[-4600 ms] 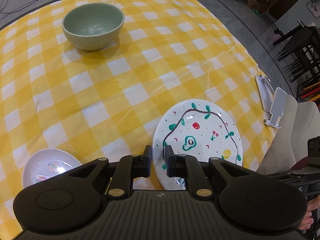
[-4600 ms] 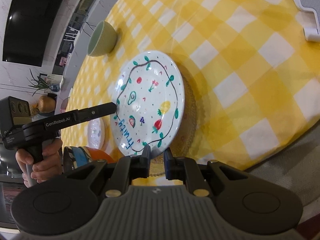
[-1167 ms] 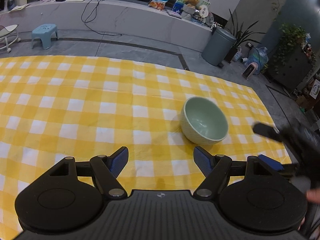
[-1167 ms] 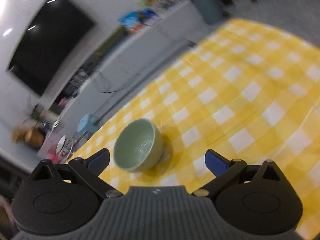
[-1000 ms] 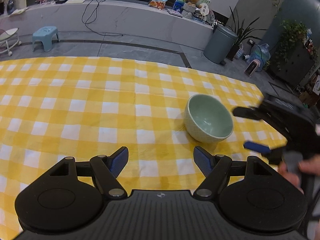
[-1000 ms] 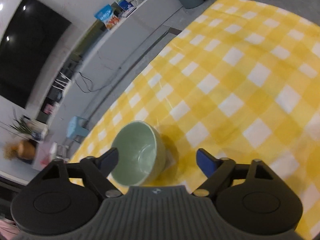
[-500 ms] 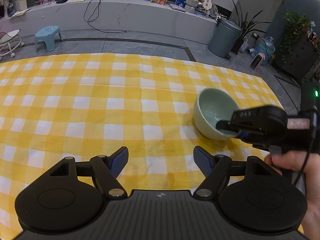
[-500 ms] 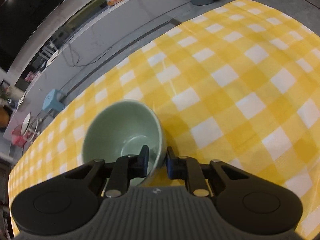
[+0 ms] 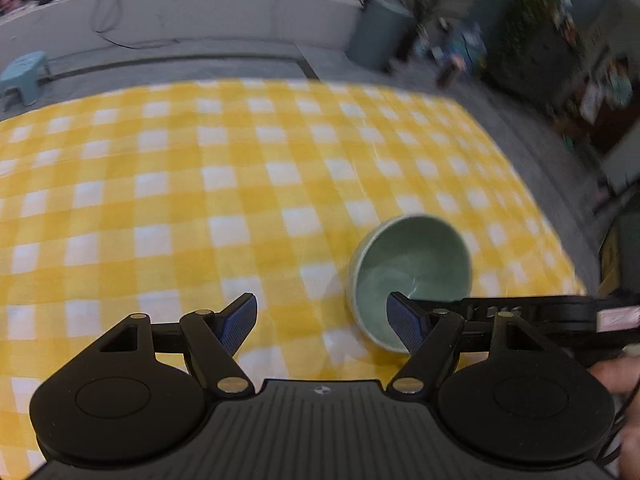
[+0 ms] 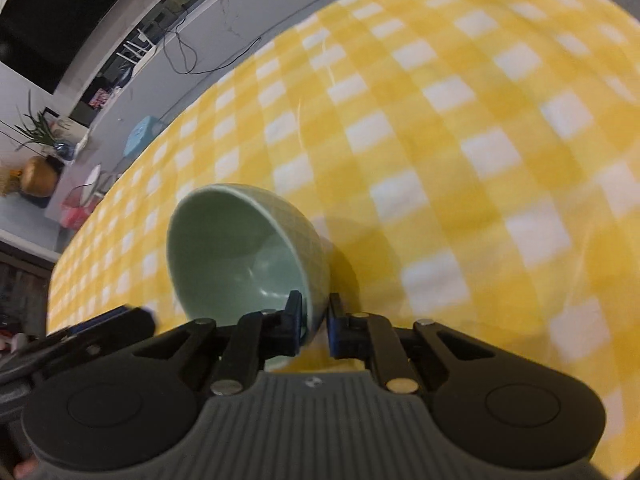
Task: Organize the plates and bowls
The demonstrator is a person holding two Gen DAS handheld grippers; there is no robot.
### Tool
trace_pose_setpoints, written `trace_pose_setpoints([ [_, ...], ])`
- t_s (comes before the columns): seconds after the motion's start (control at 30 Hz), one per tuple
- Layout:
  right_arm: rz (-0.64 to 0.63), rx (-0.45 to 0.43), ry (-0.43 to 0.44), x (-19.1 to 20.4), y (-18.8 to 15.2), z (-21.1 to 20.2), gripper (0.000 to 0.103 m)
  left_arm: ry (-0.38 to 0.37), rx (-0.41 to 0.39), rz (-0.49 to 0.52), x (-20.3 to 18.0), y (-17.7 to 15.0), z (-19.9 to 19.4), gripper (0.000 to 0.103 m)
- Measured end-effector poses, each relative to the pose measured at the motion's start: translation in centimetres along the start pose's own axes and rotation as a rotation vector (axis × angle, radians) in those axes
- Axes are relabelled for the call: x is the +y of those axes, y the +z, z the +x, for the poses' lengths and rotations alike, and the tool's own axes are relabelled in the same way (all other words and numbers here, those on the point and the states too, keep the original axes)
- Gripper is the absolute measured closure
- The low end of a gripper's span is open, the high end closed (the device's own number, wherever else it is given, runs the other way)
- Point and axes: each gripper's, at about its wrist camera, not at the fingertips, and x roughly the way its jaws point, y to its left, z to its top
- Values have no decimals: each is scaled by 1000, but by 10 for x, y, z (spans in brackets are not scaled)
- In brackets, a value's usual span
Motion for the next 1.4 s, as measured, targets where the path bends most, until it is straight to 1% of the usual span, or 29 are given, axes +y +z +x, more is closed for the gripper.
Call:
trace_pose_setpoints([
  [0.03, -4, 1, 9, -2, -5, -2, 93, 7, 14, 26, -3, -2, 4, 21],
  [0.1, -18, 10, 19, -3, -11, -5, 93, 32, 23, 49, -9, -4, 10, 23],
  [0.2, -6, 27, 29, -4, -13, -5, 93, 54, 24, 60, -16, -6, 16, 23],
  [0.3, 4, 24, 41, -6, -13, -6, 93, 64, 17, 65, -17, -8, 19, 28],
  [0.37, 31, 26, 61, -13, -10, -5, 93, 75, 26, 62, -16, -8, 20, 29],
  [0.4, 58, 24, 75, -16, -8, -4, 93, 76, 25, 56, -14, -8, 19, 29],
  [0.5, 110, 19, 97, -22, 0, -3, 93, 35, 14, 27, -8, -5, 12, 29],
  [0.63, 113, 8, 94, -20, 3, -2, 93, 37, 0, 15, -5, -2, 5, 29],
  [0.7, 114, 9, 94, -20, 6, 0, 92, 20, -9, -14, -2, -1, 5, 29],
  [0.77, 118, 10, 113, -19, 11, 2, 84, 7, -29, -66, 1, 0, 7, 29],
  [0.8, 101, 0, 112, -17, 14, 3, 82, -2, -32, -83, 3, -1, 8, 29],
  [0.83, 76, -22, 106, -14, 17, 3, 75, -18, -32, -89, 5, -1, 8, 30],
  [0.9, 27, -50, 63, -7, 21, 5, 77, -35, -28, -89, 7, 1, 7, 30],
  [0.93, 11, -59, 54, -5, 21, 7, 84, -35, -38, -96, 8, 1, 6, 30],
  [0.97, 7, -64, 43, -4, 21, 9, 87, -34, -50, -108, 9, 1, 5, 30],
  [1.07, 45, -68, 30, -5, 22, 10, 90, -51, -54, -138, 13, 2, 5, 31],
  [1.1, 62, -68, 28, -5, 21, 9, 90, -51, -48, -140, 14, 2, 6, 38],
  [1.13, 76, -65, 33, -5, 20, 9, 90, -47, -42, -134, 14, 2, 7, 51],
  [1.2, 95, -42, 60, -5, 19, 11, 90, -57, -34, -122, 14, 1, 8, 64],
  [1.3, 126, -2, 100, -7, 11, 11, 90, -85, -8, -155, 17, 0, 11, 66],
  [1.37, 131, 22, 116, -4, 6, 12, 89, -85, 8, -157, 16, 0, 13, 71],
  [1.4, 134, 30, 123, -2, 3, 11, 89, -73, 15, -154, 15, 0, 15, 77],
])
